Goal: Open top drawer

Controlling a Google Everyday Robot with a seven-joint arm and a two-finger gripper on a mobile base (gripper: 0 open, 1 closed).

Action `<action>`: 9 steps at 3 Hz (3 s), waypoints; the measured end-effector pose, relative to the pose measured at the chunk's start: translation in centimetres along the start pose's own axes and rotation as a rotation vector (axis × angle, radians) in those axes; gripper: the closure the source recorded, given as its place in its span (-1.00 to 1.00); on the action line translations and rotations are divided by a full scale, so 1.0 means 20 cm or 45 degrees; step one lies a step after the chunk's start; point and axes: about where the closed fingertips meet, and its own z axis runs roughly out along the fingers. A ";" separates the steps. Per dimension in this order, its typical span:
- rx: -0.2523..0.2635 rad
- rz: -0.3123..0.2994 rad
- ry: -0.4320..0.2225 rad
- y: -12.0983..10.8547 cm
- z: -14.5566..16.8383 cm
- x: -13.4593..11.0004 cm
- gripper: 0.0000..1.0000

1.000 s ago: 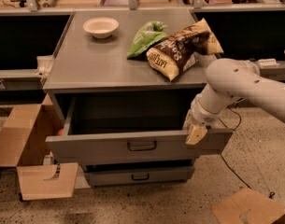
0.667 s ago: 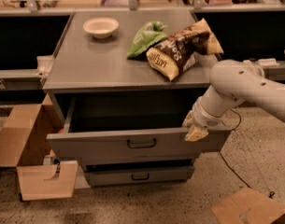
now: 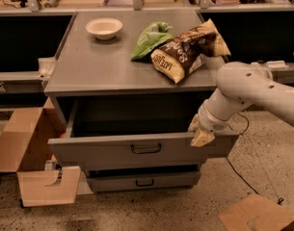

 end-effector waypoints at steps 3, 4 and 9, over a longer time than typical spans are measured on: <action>0.000 0.000 0.000 0.00 0.00 0.00 -0.90; -0.006 -0.003 0.000 0.02 0.01 0.00 -1.00; -0.095 -0.130 -0.084 0.52 -0.01 0.03 0.14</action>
Offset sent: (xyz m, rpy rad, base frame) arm 0.0000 0.0000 0.0000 0.0000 0.0000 0.0000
